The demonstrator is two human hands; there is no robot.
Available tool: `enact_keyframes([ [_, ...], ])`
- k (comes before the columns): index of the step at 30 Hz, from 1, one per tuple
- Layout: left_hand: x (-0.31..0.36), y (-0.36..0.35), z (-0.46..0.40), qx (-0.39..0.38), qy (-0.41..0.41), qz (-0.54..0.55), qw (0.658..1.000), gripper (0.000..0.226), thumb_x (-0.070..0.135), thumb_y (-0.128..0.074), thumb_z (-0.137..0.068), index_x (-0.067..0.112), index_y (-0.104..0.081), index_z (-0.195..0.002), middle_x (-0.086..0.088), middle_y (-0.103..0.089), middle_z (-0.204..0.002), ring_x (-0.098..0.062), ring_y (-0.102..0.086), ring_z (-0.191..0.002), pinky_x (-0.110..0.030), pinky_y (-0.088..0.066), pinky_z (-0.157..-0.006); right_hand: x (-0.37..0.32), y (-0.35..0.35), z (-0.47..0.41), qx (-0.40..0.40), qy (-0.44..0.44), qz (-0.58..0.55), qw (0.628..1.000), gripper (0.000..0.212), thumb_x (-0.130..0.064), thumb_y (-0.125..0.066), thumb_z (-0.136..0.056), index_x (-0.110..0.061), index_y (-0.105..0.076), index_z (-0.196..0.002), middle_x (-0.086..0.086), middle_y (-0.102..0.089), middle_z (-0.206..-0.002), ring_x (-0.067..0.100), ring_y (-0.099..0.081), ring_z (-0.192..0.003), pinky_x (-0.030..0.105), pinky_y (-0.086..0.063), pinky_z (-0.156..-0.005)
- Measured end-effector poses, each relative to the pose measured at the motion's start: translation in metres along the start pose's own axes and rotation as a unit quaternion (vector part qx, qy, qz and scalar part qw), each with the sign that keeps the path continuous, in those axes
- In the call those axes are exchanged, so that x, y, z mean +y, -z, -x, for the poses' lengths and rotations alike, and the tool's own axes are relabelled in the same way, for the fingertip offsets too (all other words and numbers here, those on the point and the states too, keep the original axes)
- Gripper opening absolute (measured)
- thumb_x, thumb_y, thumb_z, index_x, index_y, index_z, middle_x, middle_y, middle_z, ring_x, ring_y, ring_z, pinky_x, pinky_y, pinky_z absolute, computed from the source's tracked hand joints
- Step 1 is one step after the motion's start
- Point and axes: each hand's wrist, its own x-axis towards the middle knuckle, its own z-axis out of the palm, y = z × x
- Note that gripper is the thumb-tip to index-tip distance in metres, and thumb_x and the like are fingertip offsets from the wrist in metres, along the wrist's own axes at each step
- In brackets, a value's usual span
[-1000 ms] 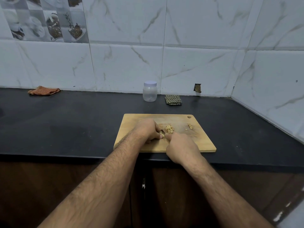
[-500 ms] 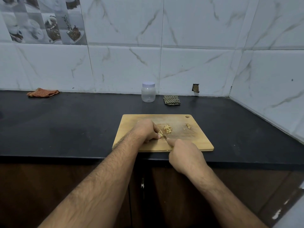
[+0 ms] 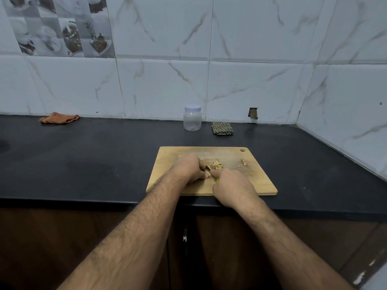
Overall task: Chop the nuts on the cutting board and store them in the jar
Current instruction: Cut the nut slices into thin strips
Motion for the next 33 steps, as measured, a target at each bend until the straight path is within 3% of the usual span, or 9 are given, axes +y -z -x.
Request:
enact_keyframes([
  [2,0.000,0.001,0.001,-0.001,-0.001,-0.009,1.000,0.035,0.037,-0.073,-0.086,0.028,-0.070,-0.120,0.006,-0.070,-0.114,-0.013,-0.059,-0.087,-0.022,-0.047,-0.076,-0.001,0.001,-0.001,-0.003,0.000,0.005,1.000,0.056,-0.010,-0.049,-0.093,-0.034,-0.048,-0.144,0.004,-0.061,-0.131,0.023,-0.058,-0.115,0.034,-0.051,-0.090],
  [7,0.001,0.001,0.001,0.005,0.001,-0.013,1.000,0.035,0.037,-0.074,-0.086,0.028,-0.070,-0.120,0.006,-0.069,-0.120,-0.015,-0.060,-0.111,-0.025,-0.049,-0.091,-0.006,0.003,-0.003,-0.013,-0.007,0.012,1.000,0.054,-0.008,-0.048,-0.092,-0.031,-0.051,-0.142,0.006,-0.062,-0.127,0.024,-0.058,-0.114,0.034,-0.050,-0.090],
  [18,0.002,0.001,0.005,0.017,0.001,-0.016,1.000,0.034,0.036,-0.073,-0.087,0.028,-0.070,-0.120,0.005,-0.066,-0.125,-0.015,-0.055,-0.120,-0.024,-0.045,-0.093,0.011,-0.006,0.022,0.004,-0.006,-0.001,1.000,0.065,-0.005,-0.045,-0.091,-0.036,-0.041,-0.148,0.005,-0.058,-0.133,0.023,-0.056,-0.115,0.035,-0.052,-0.089],
  [27,0.003,0.001,0.009,0.020,0.005,0.002,1.000,0.035,0.033,-0.073,-0.087,0.029,-0.069,-0.121,0.005,-0.066,-0.126,-0.014,-0.058,-0.116,-0.024,-0.045,-0.089,0.013,-0.008,0.026,0.016,-0.010,0.005,1.000,0.066,-0.005,-0.047,-0.091,-0.037,-0.040,-0.148,0.002,-0.057,-0.137,0.022,-0.054,-0.121,0.036,-0.051,-0.093],
  [33,0.000,-0.003,0.009,0.030,0.004,0.009,1.000,0.035,0.033,-0.074,-0.086,0.027,-0.070,-0.120,0.004,-0.066,-0.124,-0.014,-0.056,-0.118,-0.023,-0.045,-0.092,0.012,-0.008,0.018,0.029,-0.010,-0.019,0.999,0.062,-0.006,-0.049,-0.092,-0.032,-0.043,-0.148,0.005,-0.060,-0.132,0.022,-0.058,-0.114,0.037,-0.054,-0.090],
])
